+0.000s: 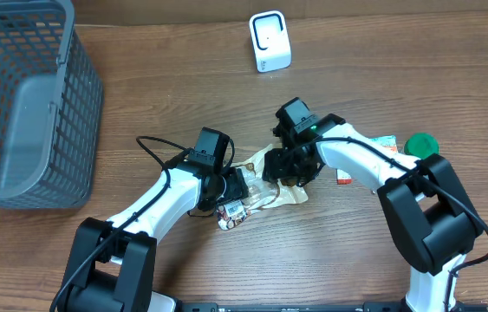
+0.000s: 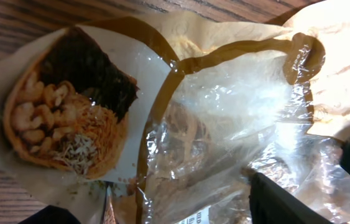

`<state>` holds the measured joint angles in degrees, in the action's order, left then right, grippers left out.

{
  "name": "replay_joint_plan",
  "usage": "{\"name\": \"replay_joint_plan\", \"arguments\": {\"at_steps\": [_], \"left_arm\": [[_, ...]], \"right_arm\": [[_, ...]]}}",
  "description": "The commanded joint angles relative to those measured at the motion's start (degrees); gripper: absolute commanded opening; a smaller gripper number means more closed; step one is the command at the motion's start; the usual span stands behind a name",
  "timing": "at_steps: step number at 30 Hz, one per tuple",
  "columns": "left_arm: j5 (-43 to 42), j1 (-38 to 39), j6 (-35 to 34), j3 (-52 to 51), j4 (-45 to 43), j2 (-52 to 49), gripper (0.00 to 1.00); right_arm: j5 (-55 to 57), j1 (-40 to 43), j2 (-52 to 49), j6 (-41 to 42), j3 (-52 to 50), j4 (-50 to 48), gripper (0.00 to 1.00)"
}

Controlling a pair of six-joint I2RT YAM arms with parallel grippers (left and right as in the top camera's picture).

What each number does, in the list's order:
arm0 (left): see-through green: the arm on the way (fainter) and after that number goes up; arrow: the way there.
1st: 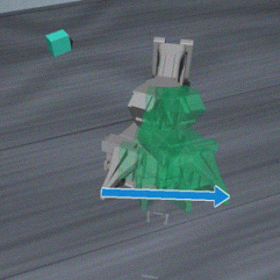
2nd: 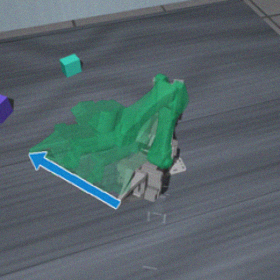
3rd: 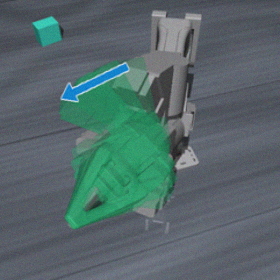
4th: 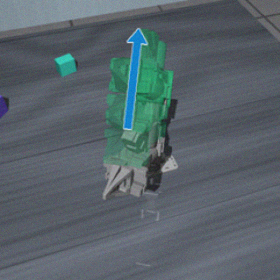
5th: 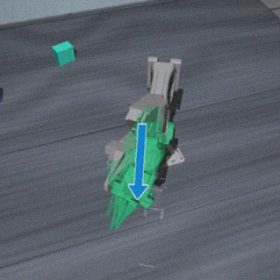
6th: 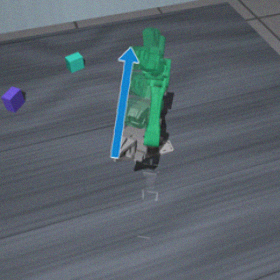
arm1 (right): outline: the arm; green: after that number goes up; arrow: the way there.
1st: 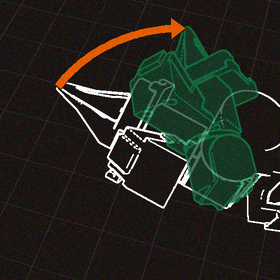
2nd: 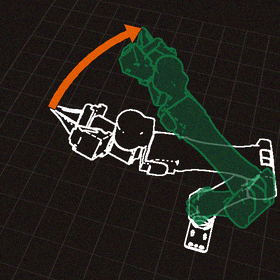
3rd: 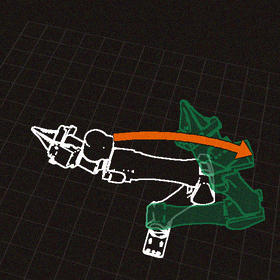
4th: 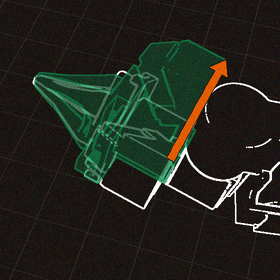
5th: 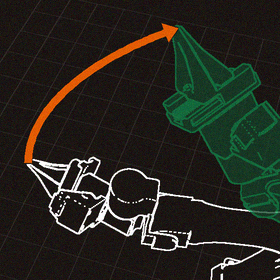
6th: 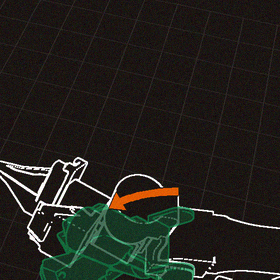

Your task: Scan the item barcode

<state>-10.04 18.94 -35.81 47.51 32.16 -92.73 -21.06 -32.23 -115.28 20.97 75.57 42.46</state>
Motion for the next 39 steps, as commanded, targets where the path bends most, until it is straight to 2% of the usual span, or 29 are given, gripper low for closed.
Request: {"name": "replay_joint_plan", "arguments": {"at_steps": [1,11,15,19,29,33,36,39], "left_arm": [[0.33,0.15,1.09,-0.26,-0.35,-0.92,0.63],[-0.09,0.17,0.90,-0.26,-1.57,-0.92,0.60],[-0.07,0.17,0.90,-0.26,-1.57,-0.92,0.60],[-0.07,0.17,0.90,-0.26,-1.92,-0.92,0.61],[0.00,0.17,0.92,-0.26,-2.47,-0.92,0.60],[0.00,0.17,0.94,-0.26,-2.47,-0.92,0.60],[0.11,0.24,0.92,-0.26,-2.56,-0.94,0.61],[0.09,0.22,0.92,-0.26,-2.62,-0.94,0.69]], "right_arm": [[-3.23,0.83,-0.22,-2.27,-1.22,0.55,0.68],[-4.74,-1.55,-0.24,0.07,-2.84,-3.02,0.67],[-5.49,-1.90,-0.24,1.95,-4.42,-5.66,0.62],[-11.37,-1.90,-0.24,1.44,-4.79,-8.02,0.57],[-19.21,-1.84,-0.24,-1.20,-4.79,-10.73,0.33],[-19.69,-1.84,-0.24,-1.36,-4.79,-10.95,0.29],[-20.87,-1.84,-0.24,-2.05,-4.79,-11.15,0.23],[-21.27,-1.77,-0.24,-3.15,-4.79,-11.34,0.14]]}}
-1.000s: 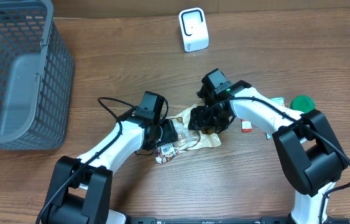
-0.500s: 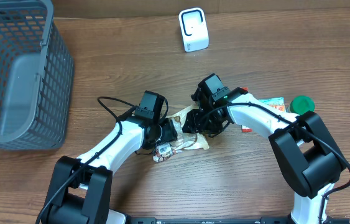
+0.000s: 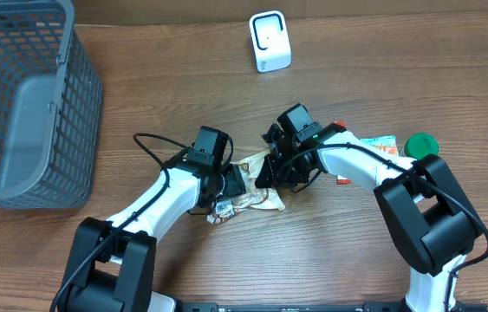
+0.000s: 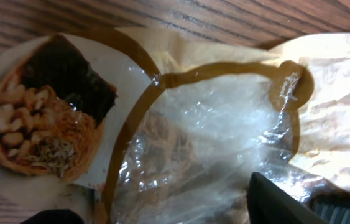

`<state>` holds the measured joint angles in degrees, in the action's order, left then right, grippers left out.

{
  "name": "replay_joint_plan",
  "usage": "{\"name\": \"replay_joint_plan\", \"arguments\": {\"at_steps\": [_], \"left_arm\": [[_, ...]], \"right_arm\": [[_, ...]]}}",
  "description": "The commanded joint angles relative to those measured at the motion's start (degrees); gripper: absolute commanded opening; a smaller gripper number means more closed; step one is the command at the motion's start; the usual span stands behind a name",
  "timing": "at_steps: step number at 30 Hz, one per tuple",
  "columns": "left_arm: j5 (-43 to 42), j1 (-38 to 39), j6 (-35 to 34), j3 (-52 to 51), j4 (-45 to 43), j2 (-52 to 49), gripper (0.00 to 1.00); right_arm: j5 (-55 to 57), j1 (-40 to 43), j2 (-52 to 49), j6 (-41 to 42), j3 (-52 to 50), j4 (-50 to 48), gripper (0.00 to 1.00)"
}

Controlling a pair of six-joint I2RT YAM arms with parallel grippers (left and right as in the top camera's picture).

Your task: Scan the item barcode

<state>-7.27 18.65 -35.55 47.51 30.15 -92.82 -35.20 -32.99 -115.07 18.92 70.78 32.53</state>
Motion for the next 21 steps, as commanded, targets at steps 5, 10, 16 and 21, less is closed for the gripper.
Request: {"name": "replay_joint_plan", "arguments": {"at_steps": [5,10,16,21], "left_arm": [[-1.49,0.44,2.05,1.75,-0.07,-0.66,0.90],[6.62,0.07,6.05,8.50,4.35,0.74,1.00],[14.43,-2.27,9.66,15.91,10.32,0.83,0.99],[11.98,-7.17,9.68,19.82,13.75,0.85,1.00]], "right_arm": [[-7.13,-1.01,-0.04,-3.23,0.15,-1.40,0.13],[-6.62,-0.87,3.37,-7.78,0.15,-1.22,0.13],[0.04,0.63,9.57,-10.14,0.15,0.72,0.07],[5.73,1.88,12.59,-10.25,0.15,1.09,0.05]]}}
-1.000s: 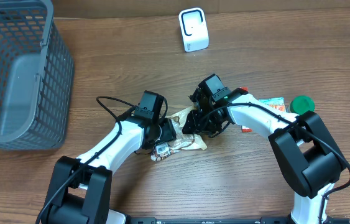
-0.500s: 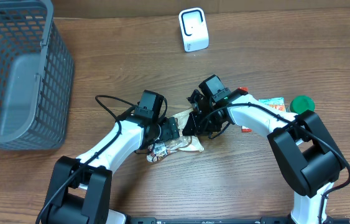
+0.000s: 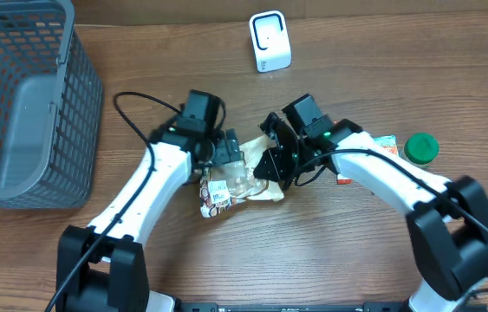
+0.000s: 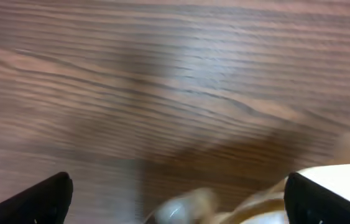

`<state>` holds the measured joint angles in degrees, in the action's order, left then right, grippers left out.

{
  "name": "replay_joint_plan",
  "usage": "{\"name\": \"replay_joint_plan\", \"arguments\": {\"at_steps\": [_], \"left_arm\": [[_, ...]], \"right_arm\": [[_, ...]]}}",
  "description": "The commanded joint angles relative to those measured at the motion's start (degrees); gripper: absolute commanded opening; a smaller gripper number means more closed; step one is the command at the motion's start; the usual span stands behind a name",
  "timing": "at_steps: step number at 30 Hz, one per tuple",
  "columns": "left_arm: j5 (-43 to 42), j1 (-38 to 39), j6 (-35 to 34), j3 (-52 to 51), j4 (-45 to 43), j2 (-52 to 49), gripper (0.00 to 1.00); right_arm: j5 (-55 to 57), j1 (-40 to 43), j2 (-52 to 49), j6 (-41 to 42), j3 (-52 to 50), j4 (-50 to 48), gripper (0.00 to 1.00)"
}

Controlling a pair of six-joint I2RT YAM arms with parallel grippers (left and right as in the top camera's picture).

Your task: Scan the item barcode

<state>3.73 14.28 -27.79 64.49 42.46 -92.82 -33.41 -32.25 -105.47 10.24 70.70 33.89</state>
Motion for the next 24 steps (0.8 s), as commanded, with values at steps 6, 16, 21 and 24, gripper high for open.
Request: {"name": "replay_joint_plan", "arguments": {"at_steps": [6,16,21,24], "left_arm": [[-8.48,-10.32,3.34,8.57,5.22,0.85,1.00],[-10.60,-22.16,8.24,9.20,3.98,0.83,1.00],[-8.09,-23.26,17.38,9.16,2.32,0.72,1.00],[-4.00,-23.26,17.75,9.16,2.47,0.68,1.00]], "right_arm": [[12.76,2.14,4.55,-1.60,0.24,-0.39,0.04],[29.35,2.12,7.17,-1.62,0.24,-1.09,0.04],[29.88,2.34,7.65,-1.53,0.24,-0.96,0.04],[29.88,2.34,7.65,-1.53,0.24,-1.01,0.04]]}}
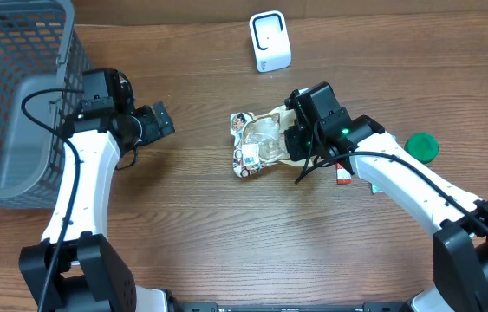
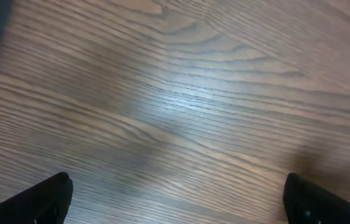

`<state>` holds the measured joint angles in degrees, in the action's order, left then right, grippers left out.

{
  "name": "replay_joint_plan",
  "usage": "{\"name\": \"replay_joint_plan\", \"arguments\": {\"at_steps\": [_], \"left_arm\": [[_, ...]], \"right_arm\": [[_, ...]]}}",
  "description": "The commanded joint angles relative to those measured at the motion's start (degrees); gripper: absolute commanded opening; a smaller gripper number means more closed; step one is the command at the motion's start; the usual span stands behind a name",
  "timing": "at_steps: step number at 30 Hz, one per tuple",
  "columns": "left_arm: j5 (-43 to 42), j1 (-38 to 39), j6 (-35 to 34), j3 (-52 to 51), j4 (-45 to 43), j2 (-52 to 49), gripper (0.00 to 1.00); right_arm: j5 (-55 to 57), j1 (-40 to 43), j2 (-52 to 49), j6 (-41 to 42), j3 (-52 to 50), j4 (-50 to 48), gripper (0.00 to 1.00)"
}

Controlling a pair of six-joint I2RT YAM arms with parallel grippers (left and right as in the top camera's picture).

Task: Scan the item barcode
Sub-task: 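Carry the snack bag up to the white scanner with the right gripper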

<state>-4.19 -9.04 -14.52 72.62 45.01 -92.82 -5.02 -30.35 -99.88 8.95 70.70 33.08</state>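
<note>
A tan and clear snack bag (image 1: 263, 139) with a white label (image 1: 247, 159) at its near left corner is in the middle of the table. My right gripper (image 1: 294, 140) is shut on the bag's right edge. The white scanner (image 1: 270, 41) stands at the far edge, beyond the bag. My left gripper (image 1: 159, 121) is open well to the left of the bag, next to the basket. In the left wrist view its fingertips (image 2: 45, 198) stand wide apart over bare wood, and a sliver of the bag shows at the right edge.
A grey mesh basket (image 1: 18, 104) fills the far left corner. A green lid (image 1: 421, 146) and a colourful packet (image 1: 345, 176) lie right of my right arm. The wooden table (image 1: 226, 251) stretches bare toward the front.
My left gripper has moved from the bag's left end to a spot near the basket, open and empty. The right gripper has brought the bag farther back and right, toward the scanner.
Both grippers were at the snack bag near the table's middle, the left one close over its printed end. Then the left gripper was open at the bag's left end with the right holding it. Now only the right gripper holds the bag.
</note>
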Motion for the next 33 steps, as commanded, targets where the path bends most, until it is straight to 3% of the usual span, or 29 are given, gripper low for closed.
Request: {"name": "replay_joint_plan", "arguments": {"at_steps": [1,8,17,22,27,33], "left_arm": [[4.37,0.07,4.48,1.03,-0.11,0.68,1.00],[4.28,0.07,4.24,1.03,-0.11,0.68,1.00],[4.28,0.07,4.24,1.03,-0.11,0.68,1.00],[4.37,0.07,4.24,1.03,-0.09,0.68,1.00],[4.37,0.07,4.24,1.03,-0.09,0.68,1.00],[4.37,0.07,4.24,1.03,-0.09,0.68,1.00]], "right_arm": [[1.46,0.44,2.05,-0.24,0.24,-0.20,0.04],[2.80,0.55,3.06,-2.91,1.90,-0.63,0.04],[20.20,-2.78,13.44,-25.42,7.76,-6.34,0.03],[29.38,-3.67,15.34,-42.03,7.76,-18.49,0.04],[30.08,-3.43,14.56,-57.33,7.76,-33.86,0.04],[30.01,-3.06,10.67,-63.60,7.76,-50.10,0.04]]}}
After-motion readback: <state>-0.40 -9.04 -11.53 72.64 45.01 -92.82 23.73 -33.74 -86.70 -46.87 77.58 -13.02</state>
